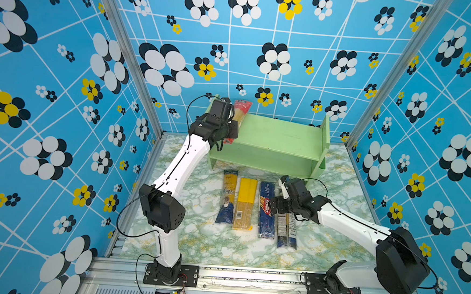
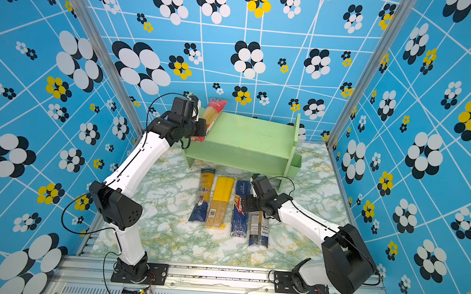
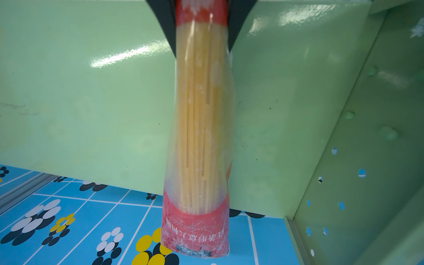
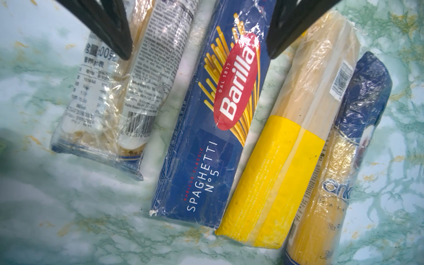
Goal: Arrange pasta packages on shelves
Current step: Place the pasta box on the shelf.
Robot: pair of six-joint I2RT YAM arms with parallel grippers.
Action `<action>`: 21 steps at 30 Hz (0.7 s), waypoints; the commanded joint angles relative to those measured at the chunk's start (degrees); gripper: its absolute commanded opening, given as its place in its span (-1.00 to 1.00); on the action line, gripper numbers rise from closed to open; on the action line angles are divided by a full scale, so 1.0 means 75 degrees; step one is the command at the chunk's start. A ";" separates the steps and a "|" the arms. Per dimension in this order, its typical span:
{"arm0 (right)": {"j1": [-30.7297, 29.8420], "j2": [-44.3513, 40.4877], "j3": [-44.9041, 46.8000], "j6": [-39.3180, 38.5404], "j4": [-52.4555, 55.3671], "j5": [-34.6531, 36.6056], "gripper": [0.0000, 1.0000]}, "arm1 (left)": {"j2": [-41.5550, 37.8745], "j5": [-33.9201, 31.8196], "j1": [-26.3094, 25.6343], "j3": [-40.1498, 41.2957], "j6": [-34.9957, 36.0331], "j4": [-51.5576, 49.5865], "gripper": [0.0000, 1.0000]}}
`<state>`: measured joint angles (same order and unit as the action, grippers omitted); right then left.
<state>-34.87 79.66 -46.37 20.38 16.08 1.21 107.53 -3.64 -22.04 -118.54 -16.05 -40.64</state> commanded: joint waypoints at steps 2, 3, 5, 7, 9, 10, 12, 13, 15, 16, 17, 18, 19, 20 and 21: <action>-0.0073 -0.0148 0.0088 0.0025 0.0100 0.0078 0.87 | -0.0157 -0.0639 0.0009 0.0238 -0.0191 0.0184 -0.76; -0.0073 -0.0156 0.0084 0.0025 0.0123 0.0073 0.87 | -0.0157 -0.0670 0.0009 0.0281 -0.0190 0.0204 -0.76; -0.0073 -0.0166 0.0086 0.0025 0.0123 0.0083 0.88 | -0.0333 -0.0787 0.0009 0.0313 -0.0246 0.0204 -0.75; -0.0072 -0.0168 0.0083 0.0025 0.0130 0.0097 0.88 | -0.0321 -0.0884 0.0006 0.0319 -0.0284 0.0184 -0.64; -0.0073 -0.0169 0.0076 0.0025 0.0139 0.0087 0.87 | -0.0322 -0.0919 0.0004 0.0325 -0.0304 0.0169 -0.39; -0.0073 -0.0168 0.0072 0.0031 0.0142 0.0083 0.87 | -0.0322 -0.0928 0.0009 0.0329 -0.0330 0.0178 -0.30; -0.0073 -0.0179 0.0079 0.0025 0.0140 0.0072 0.87 | -0.0311 -0.0962 0.0009 0.0337 -0.0352 0.0157 -0.19; -0.0073 -0.0180 0.0076 0.0031 0.0141 0.0073 0.88 | -0.0316 -0.0968 0.0010 0.0353 -0.0355 0.0171 -0.17; -0.0073 -0.0191 0.0082 0.0025 0.0134 0.0073 0.88 | -0.0322 -0.0936 0.0009 0.0371 -0.0355 0.0201 -0.08; -0.0073 -0.0197 0.0083 0.0025 0.0153 0.0073 0.88 | -0.0333 -0.0922 0.0009 0.0382 -0.0356 0.0221 -0.04; -0.0071 -0.0203 0.0084 0.0016 0.0152 0.0073 0.88 | -0.0355 -0.0888 0.0009 0.0401 -0.0341 0.0249 -0.03; -0.0073 -0.0214 0.0087 0.0013 0.0163 0.0073 0.89 | -0.0378 -0.0848 0.0009 0.0424 -0.0338 0.0283 -0.02; -0.0073 -0.0226 0.0088 0.0005 0.0166 0.0075 0.89 | -0.0426 -0.0817 0.0009 0.0420 -0.0335 0.0315 -0.01; -0.0073 -0.0238 0.0086 0.0004 0.0187 0.0071 0.89 | -0.0455 -0.0804 0.0001 0.0430 -0.0311 0.0358 0.01; -0.0072 -0.0261 0.0084 -0.0004 0.0189 0.0073 0.90 | -0.0499 -0.0810 0.0001 0.0430 -0.0297 0.0409 0.04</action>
<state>-34.87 79.05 -46.37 20.36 16.12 1.23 106.74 -8.64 -22.35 -116.18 -18.39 -39.24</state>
